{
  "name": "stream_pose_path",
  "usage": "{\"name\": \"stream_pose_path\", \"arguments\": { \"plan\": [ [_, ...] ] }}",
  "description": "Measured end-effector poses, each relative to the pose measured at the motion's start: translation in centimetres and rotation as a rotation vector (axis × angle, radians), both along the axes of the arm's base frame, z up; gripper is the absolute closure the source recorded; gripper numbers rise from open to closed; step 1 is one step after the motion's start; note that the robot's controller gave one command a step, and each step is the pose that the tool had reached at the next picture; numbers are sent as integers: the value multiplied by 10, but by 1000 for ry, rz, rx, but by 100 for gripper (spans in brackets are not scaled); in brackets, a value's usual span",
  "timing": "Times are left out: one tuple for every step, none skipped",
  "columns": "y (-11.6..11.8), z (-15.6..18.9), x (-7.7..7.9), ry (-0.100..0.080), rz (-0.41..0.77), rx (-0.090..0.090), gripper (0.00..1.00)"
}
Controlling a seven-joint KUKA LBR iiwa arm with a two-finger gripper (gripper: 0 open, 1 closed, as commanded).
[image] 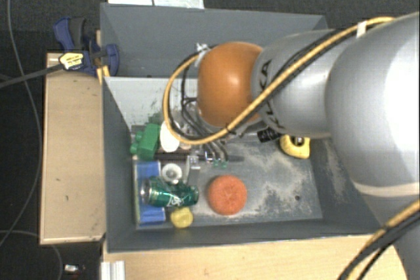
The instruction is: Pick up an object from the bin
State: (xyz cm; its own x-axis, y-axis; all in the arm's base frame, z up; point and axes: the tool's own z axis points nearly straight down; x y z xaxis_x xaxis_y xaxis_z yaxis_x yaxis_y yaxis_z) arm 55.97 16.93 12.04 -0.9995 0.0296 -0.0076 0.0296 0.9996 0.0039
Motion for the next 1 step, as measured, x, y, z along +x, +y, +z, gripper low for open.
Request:
{"name": "stream_pose_path", "arguments": {
  "plan": [
    [-45, -34, 16, 1, -20, -2, 0]
  ]
}}
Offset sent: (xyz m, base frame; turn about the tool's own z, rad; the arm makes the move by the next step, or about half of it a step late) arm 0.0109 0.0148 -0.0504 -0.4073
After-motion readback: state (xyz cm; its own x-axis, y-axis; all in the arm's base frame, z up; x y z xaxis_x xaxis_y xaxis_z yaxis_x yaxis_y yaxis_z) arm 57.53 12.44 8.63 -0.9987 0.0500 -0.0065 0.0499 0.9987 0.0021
